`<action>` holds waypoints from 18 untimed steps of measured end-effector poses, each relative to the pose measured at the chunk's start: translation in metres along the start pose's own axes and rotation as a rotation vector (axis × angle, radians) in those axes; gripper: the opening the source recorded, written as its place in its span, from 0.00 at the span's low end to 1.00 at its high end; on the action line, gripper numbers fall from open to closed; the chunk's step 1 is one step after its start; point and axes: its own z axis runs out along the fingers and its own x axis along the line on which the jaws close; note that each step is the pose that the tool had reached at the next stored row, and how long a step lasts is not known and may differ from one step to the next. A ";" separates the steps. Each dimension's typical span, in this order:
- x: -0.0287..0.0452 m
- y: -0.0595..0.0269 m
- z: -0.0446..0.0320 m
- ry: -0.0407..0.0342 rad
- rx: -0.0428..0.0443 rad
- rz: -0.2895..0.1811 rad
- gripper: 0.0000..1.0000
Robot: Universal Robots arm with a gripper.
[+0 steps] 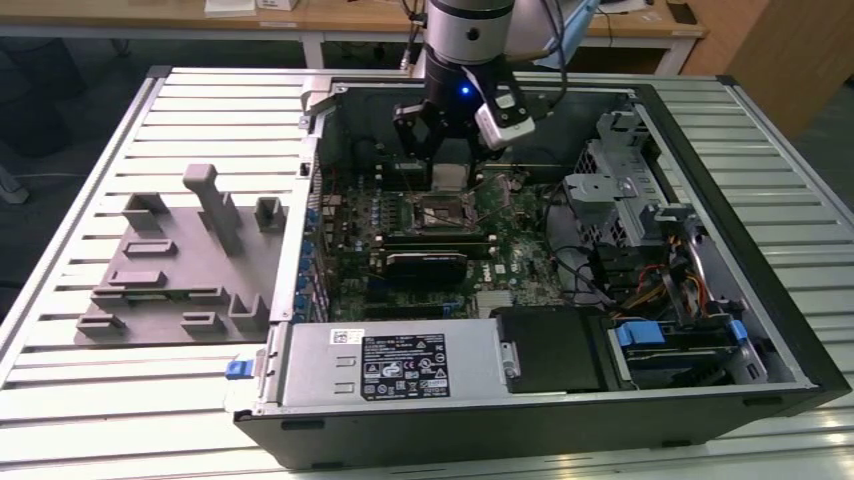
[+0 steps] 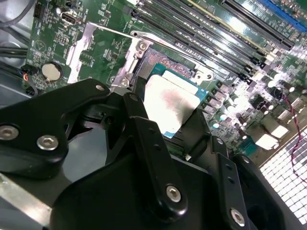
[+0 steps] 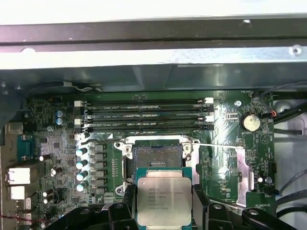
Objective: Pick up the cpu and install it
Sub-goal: 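Place the cpu into insertion slot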
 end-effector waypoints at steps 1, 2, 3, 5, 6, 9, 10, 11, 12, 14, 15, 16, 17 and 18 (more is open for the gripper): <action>0.0000 0.0000 0.0000 -0.0002 0.0000 0.012 0.54; 0.0000 0.0000 0.0000 -0.0004 0.0000 0.026 0.54; 0.0000 0.0000 0.0000 -0.0006 0.0001 0.039 0.54; 0.0000 0.0000 0.0000 -0.0011 0.0000 0.066 0.54; 0.0000 0.0000 0.0000 -0.0013 0.0001 0.080 0.54; 0.0000 0.0000 0.0000 -0.0020 0.0002 0.123 0.54; 0.0000 0.0000 0.0000 -0.0023 0.0002 0.139 0.54; 0.0000 0.0000 0.0000 -0.0025 0.0002 0.153 0.54; 0.0000 0.0000 0.0000 -0.0027 0.0002 0.168 0.54; 0.0000 0.0000 0.0000 -0.0032 0.0002 0.197 0.54; 0.0000 0.0000 0.0000 -0.0034 0.0004 0.211 0.54; 0.0000 0.0000 0.0000 -0.0037 0.0003 0.226 0.54; 0.0000 0.0000 0.0000 -0.0039 0.0004 0.240 0.54; 0.0000 0.0000 0.0000 -0.0042 0.0004 0.256 0.54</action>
